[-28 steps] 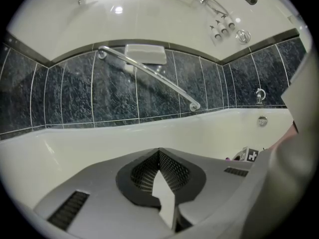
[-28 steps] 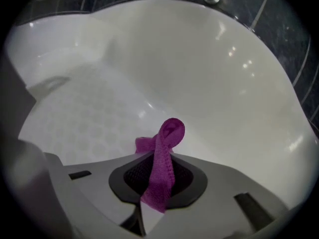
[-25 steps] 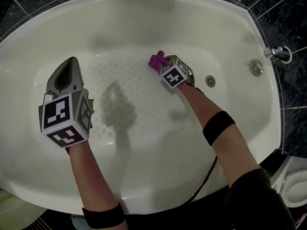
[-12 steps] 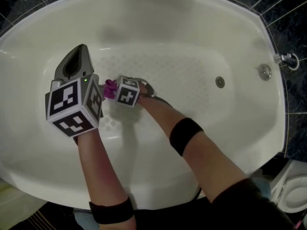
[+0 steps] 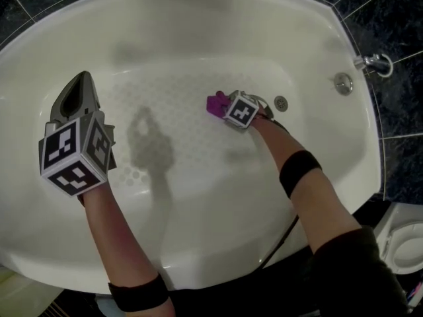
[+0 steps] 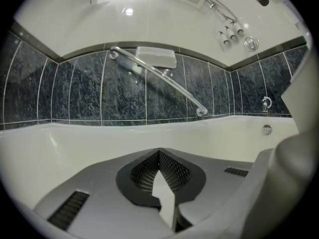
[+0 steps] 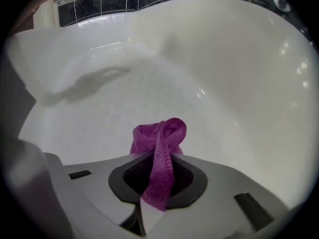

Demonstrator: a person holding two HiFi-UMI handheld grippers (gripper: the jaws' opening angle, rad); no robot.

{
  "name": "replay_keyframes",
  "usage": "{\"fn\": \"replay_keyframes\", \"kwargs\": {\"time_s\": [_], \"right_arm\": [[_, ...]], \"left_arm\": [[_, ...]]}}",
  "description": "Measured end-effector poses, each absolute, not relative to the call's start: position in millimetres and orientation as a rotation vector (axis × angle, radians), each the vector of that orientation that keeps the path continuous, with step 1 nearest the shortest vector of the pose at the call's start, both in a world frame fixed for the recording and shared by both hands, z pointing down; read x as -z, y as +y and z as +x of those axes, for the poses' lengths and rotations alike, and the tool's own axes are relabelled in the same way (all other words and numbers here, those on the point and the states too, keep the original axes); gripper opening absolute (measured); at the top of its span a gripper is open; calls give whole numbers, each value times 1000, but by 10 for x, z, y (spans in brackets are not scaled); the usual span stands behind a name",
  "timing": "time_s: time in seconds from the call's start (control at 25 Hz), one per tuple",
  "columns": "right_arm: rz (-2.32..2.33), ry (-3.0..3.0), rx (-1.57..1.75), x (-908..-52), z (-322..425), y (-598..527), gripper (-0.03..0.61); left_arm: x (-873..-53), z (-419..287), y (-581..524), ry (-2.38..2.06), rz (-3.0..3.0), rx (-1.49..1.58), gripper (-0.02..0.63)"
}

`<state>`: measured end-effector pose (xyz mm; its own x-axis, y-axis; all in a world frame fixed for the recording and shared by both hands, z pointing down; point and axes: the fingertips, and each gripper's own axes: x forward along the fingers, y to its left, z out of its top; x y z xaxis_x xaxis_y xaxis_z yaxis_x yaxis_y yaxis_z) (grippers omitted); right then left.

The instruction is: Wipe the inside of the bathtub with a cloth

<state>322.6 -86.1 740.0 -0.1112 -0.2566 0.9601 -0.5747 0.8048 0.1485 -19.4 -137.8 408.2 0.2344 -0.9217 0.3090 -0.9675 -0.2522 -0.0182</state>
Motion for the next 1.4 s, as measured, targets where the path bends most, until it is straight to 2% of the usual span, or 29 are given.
{"fn": "replay_keyframes", "kwargs": {"time_s": [0.12,0.24,0.44,0.6,0.88,1.04,1.24,1.4], "right_arm": [[690,-1549,-354,-7473,4101,-605,66],[730,-1450,-391,-7508,4645,-446,66],[759,-1454,-425,-7510,4714,-420,64],[624,-1614,-321,-7456,3991,-511,63],[141,-1959,-19,-7029,1369,-311,67],[-78,-2026,-16,-7095,344,130,72],[-134,-1995,-68,-7351,125,376,74],[-117,-1944,-135,-7398,743,450,74]], "left_arm": [[-4097,-164,-1370,-1799,2328,-398,-3],[-4107,-126,-1370,-1790,2342,-423,-2],[-4128,-67,-1367,-1779,2359,-444,-3],[-4142,31,-1364,-1738,2390,-451,-3],[-4287,456,-1365,-1562,2556,-596,-3],[-4328,541,-1370,-1528,2616,-614,-3],[-4297,653,-1343,-1510,2640,-585,-3],[-4327,698,-1316,-1493,2649,-602,-3]]}}
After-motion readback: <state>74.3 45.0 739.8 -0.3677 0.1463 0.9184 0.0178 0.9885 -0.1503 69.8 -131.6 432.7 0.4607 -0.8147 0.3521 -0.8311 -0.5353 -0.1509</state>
